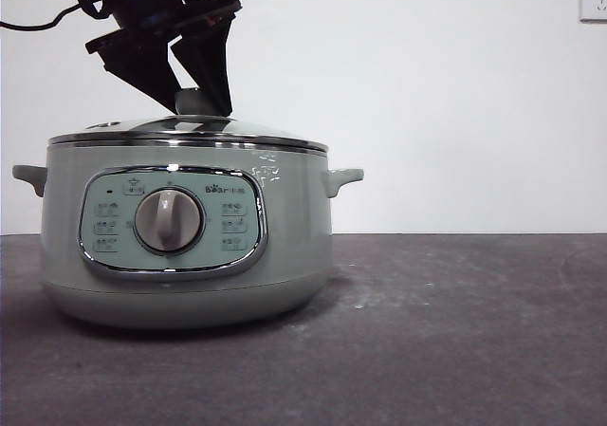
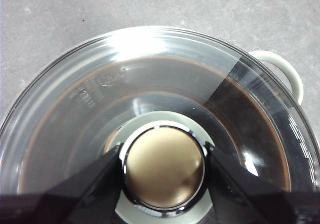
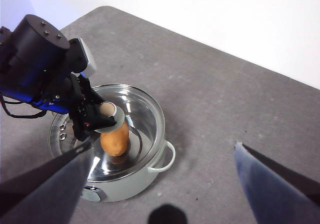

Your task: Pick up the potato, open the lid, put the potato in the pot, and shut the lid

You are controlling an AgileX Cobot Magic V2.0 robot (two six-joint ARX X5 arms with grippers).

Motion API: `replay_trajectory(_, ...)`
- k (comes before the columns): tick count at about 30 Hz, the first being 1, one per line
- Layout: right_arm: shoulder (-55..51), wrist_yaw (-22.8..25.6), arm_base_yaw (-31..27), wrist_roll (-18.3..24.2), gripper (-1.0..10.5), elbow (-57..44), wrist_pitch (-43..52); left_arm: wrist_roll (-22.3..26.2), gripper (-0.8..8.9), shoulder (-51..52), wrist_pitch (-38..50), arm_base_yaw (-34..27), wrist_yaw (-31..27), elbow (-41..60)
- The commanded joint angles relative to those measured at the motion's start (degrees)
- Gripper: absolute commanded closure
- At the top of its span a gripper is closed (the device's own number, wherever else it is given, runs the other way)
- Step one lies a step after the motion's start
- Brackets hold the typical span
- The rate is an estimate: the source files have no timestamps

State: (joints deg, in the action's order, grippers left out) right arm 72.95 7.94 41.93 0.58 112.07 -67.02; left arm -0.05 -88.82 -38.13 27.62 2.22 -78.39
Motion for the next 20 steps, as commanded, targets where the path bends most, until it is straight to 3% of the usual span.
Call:
replay_trajectory(1, 0.1, 0.1, 0.1, -0.7, 4.8, 0.1, -0.8, -0.8, 4.41, -0.6, 0.3, 0.0, -0.8, 0.3)
replay_trajectory(13, 0.1, -0.1, 0.1, -2.6, 4.8, -1.5, -3.4, -1.0, 4.37, 12.0, -0.5, 1.7, -1.8, 0.2)
replay_trajectory(15, 0.0, -0.1, 0.1, -2.7, 5.3, -2.6, -3.6, -1.0, 4.45, 15.1, -1.6, 2.1, -1.7, 0.2)
replay_trajectory(17, -0.8, -0.1, 0.1, -2.7, 6.4, -4.4, -3.4, -0.8, 5.21, 18.0, -3.1, 2.6, -1.7, 0.2)
replay_trajectory(20, -2.9, 0.0, 0.1, -2.8, 7.9, -8.9, -1.6, -0.1, 7.43, 21.9, -5.6, 3.5, -1.8, 0.2)
